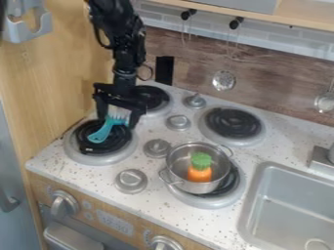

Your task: Moved the blue object from the left burner to the top right burner

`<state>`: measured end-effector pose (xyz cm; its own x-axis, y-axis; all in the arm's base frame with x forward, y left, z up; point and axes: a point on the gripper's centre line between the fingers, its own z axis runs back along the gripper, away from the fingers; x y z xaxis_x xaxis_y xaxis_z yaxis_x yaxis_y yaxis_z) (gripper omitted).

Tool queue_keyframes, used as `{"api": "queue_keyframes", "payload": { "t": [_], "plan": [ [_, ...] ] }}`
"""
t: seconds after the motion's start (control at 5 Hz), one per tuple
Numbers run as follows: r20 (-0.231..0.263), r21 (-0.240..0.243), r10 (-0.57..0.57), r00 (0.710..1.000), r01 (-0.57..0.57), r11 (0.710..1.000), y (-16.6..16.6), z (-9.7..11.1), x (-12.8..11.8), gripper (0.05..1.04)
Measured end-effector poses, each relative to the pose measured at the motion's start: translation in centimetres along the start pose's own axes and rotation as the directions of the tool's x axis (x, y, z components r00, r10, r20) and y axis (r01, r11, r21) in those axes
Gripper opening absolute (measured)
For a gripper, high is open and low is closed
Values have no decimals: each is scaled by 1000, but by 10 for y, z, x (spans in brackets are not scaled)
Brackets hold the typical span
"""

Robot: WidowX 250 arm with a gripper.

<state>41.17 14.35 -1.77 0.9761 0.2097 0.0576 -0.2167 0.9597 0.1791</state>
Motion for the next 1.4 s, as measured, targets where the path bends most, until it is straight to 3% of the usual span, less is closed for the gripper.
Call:
{"api": "queue_keyframes", "payload": {
  "t": [0.2, 0.6, 0.8, 1.0, 1.2, 1.4],
  "plan": [
    [-23, -4, 1, 1000, -1, 1000, 10, -12, 9, 998],
    [-37, -11, 8, 999, -8, 1000, 14, -14, 12, 958],
    [-25, -16, 17, 1000, -17, 1000, 13, -17, 11, 718],
    [-20, -22, 22, 1000, -22, 1000, 6, -16, 2, 683],
    [9, -4, -17, 1000, 17, 1000, -12, 4, -10, 681],
    [152, -11, -118, 981, 121, 993, -53, 47, -5, 680]
  ]
}}
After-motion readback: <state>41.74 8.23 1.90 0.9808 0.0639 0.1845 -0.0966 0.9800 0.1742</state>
